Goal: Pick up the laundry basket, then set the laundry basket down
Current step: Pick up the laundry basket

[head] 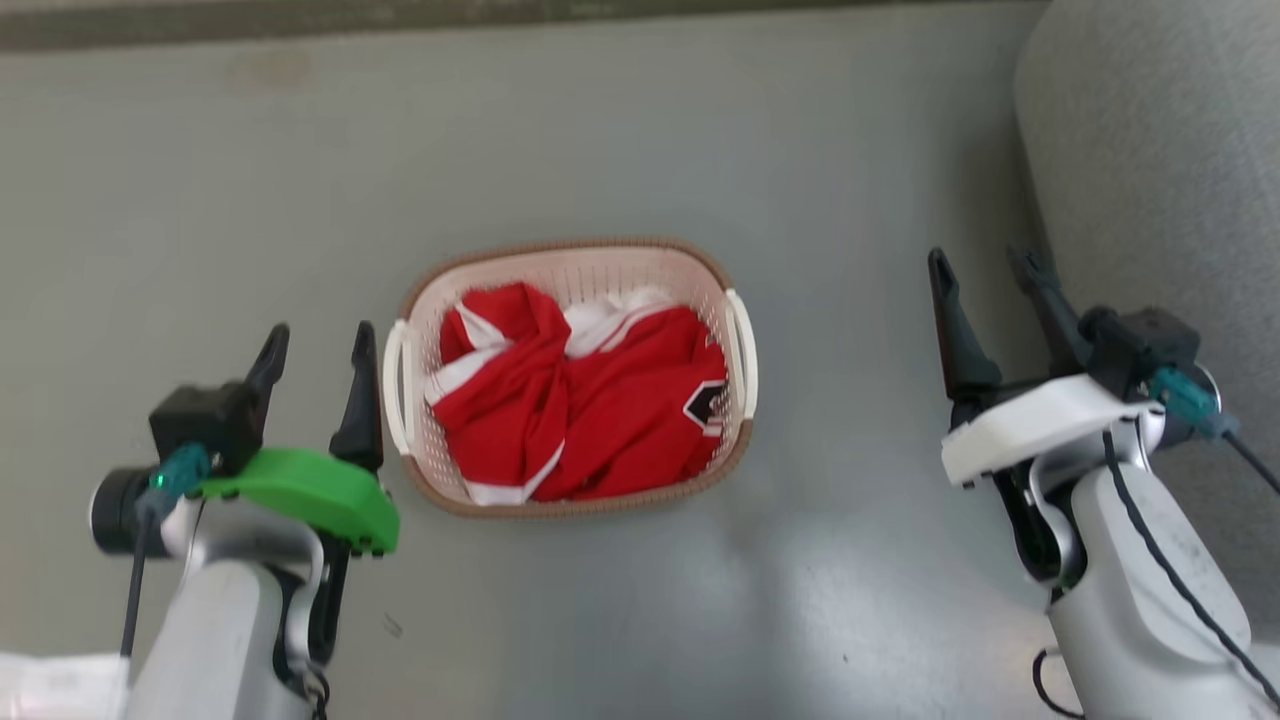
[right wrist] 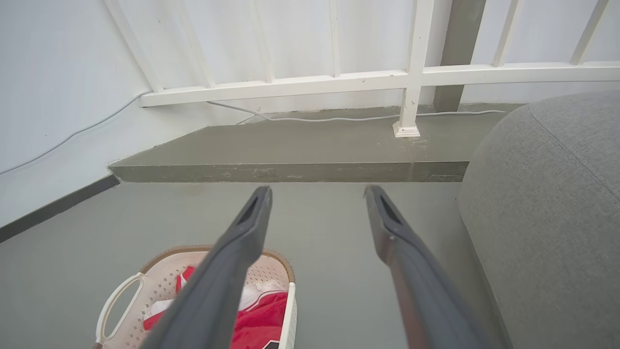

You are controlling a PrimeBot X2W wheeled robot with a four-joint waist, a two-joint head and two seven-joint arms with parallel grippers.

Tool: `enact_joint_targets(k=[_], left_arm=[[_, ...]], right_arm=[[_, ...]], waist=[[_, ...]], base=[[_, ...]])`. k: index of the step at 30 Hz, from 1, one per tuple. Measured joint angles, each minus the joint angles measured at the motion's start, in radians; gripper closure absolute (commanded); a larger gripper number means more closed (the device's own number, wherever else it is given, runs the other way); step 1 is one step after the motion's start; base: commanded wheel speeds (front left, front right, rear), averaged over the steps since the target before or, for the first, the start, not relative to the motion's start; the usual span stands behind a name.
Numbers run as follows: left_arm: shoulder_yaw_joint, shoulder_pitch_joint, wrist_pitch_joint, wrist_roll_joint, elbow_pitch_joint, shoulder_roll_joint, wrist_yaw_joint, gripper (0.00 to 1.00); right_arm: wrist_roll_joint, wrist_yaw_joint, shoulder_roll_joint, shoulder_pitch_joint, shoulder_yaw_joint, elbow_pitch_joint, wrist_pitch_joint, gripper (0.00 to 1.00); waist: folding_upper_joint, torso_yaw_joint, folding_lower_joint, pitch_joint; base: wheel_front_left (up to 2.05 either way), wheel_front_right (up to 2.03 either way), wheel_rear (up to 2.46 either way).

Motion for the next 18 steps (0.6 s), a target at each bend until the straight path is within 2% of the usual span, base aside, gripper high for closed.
enact_joint_targets(k=[9,18], left_arm=[[-0.022,-0.146,0.058,-0.032,0.078,-0.022,-0.031,0.00],[-0.034,-0.269,0.106,-0.035,0.216,-0.028,-0.057,0.00]], right_arm=[[0.000,0.000,0.005,-0.102,0.017,0.053,0.022,0.00],[0.002,0.010,0.010,-0.216,0.048,0.135,0.036,0.00]], waist=[[0.0000,0.004,0.0001,0.126],[0.0000,0.008,0.0001,0.253]], base=[[0.00,0.00,0.00],[0.00,0.00,0.00]])
